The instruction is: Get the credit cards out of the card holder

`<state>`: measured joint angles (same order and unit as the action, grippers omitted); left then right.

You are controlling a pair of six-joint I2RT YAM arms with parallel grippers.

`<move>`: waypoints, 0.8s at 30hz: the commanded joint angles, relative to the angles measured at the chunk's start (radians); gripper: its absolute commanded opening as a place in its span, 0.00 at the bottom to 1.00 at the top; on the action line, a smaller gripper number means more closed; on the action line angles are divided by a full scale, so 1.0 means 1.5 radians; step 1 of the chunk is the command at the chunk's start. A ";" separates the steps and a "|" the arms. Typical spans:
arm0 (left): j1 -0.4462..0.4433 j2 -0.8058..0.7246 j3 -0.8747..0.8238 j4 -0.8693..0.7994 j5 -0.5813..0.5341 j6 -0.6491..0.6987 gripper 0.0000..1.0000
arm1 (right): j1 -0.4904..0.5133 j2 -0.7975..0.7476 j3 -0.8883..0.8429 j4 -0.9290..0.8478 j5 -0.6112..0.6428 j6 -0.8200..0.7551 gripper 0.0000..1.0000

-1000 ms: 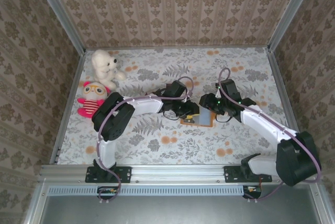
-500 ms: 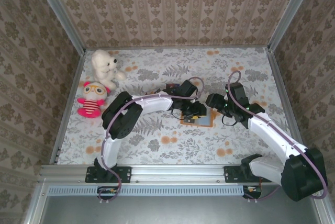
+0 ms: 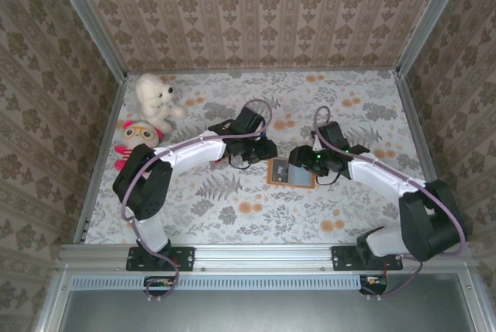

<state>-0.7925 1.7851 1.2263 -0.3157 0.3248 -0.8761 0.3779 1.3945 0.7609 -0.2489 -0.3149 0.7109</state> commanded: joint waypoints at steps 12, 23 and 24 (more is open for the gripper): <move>-0.002 0.059 0.010 -0.033 0.001 0.025 0.19 | 0.029 0.121 0.036 0.055 -0.029 -0.008 0.28; -0.003 0.098 0.025 -0.035 0.019 0.026 0.17 | 0.021 0.146 0.028 0.045 -0.003 -0.016 0.25; -0.004 0.100 0.025 -0.035 0.020 0.025 0.17 | 0.020 0.153 0.030 0.045 -0.009 -0.016 0.25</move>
<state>-0.7921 1.9167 1.2400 -0.3489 0.3370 -0.8589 0.4126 1.5925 0.7887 -0.1589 -0.3447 0.7059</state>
